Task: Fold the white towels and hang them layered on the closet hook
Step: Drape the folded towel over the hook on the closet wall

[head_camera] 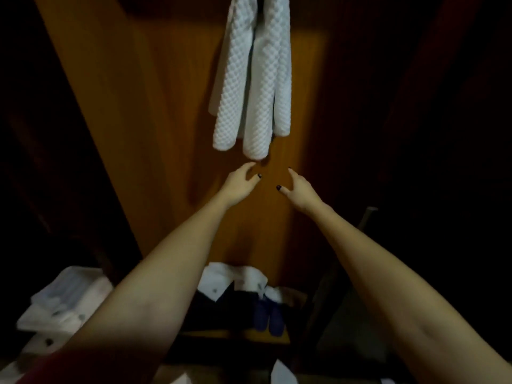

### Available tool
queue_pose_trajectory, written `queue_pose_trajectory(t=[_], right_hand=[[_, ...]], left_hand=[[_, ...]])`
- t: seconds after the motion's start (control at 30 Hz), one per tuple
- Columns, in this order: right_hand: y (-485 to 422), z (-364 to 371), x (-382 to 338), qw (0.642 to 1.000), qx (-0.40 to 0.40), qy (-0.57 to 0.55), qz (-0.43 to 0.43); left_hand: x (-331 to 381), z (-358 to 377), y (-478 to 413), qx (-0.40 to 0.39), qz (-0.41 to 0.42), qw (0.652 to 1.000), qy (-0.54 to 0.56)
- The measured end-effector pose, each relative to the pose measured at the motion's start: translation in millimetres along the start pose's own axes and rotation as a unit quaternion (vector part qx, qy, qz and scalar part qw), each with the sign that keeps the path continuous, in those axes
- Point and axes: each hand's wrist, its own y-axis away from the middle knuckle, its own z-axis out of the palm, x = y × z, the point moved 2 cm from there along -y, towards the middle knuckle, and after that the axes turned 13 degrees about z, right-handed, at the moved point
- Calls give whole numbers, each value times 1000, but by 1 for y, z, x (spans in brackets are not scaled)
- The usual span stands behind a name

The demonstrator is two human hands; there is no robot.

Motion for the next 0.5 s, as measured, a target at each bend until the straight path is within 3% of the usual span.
queue_pose_trajectory(t=[0.27,0.5], right_hand=[[160,141,-27,986,-121,111,-32],[271,295,-69,935,-268,194,-125]], left_hand=[[-59,-74,217,48,-121,991,-40],[-133,-148,420,63,-250,963,-76]])
